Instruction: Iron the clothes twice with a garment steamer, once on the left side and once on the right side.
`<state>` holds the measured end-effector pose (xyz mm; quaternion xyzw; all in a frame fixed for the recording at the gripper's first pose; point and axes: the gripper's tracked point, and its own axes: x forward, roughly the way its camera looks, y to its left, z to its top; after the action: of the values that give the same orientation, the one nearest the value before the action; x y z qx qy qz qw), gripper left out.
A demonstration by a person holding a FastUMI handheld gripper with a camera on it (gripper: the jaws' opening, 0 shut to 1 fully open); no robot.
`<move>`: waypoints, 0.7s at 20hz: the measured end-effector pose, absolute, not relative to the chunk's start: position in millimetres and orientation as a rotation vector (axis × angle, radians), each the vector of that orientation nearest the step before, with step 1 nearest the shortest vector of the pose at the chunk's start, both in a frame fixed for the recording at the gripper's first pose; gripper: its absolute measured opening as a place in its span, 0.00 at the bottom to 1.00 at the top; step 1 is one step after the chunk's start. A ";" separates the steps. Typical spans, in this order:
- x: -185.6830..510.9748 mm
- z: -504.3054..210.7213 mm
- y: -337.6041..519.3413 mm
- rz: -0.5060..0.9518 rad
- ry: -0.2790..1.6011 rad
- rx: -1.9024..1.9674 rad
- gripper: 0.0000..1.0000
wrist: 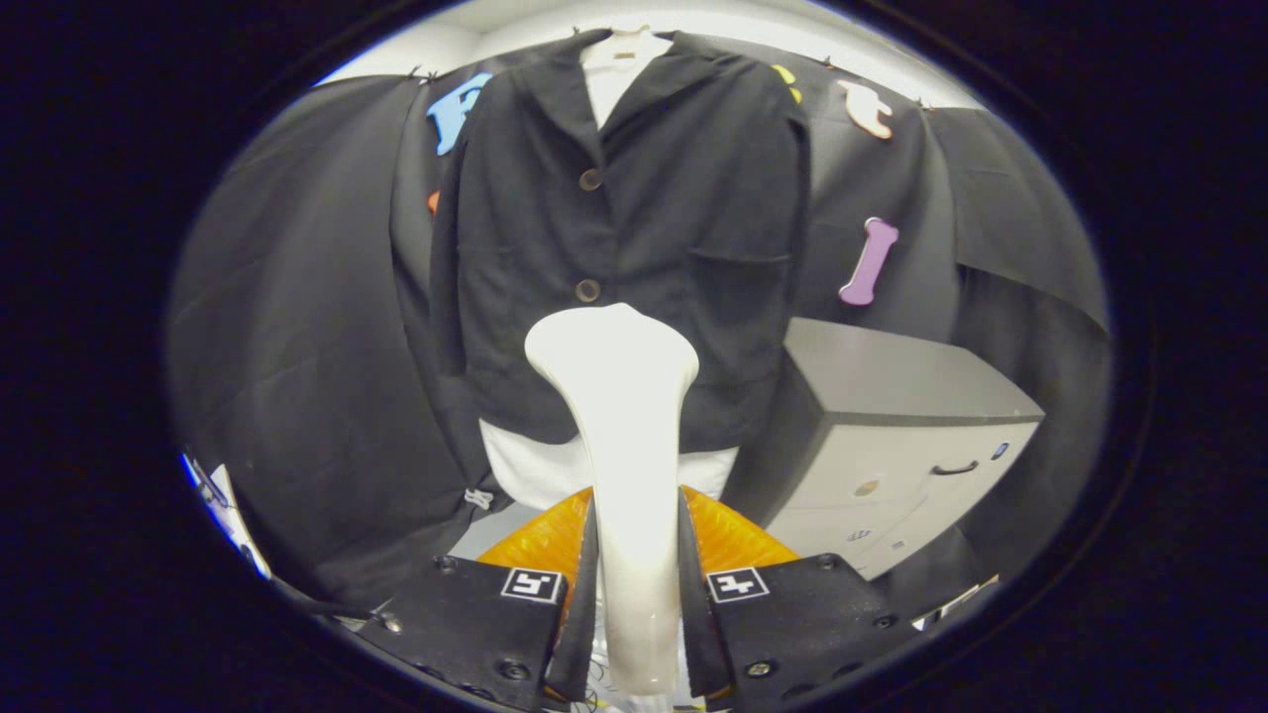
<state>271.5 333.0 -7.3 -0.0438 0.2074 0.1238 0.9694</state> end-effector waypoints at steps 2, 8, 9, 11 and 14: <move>255.0 3.8 292.4 0.229 0.395 -0.063 0.40; 199.0 18.8 155.7 0.145 0.314 -0.003 0.40; 186.9 19.6 131.8 0.132 0.298 -0.008 0.40; 161.9 17.4 81.0 0.097 0.270 -0.010 0.40; 114.3 3.8 23.8 0.073 0.256 -0.018 0.40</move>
<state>114.3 23.8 3.8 -0.0091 0.1278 0.0366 0.9911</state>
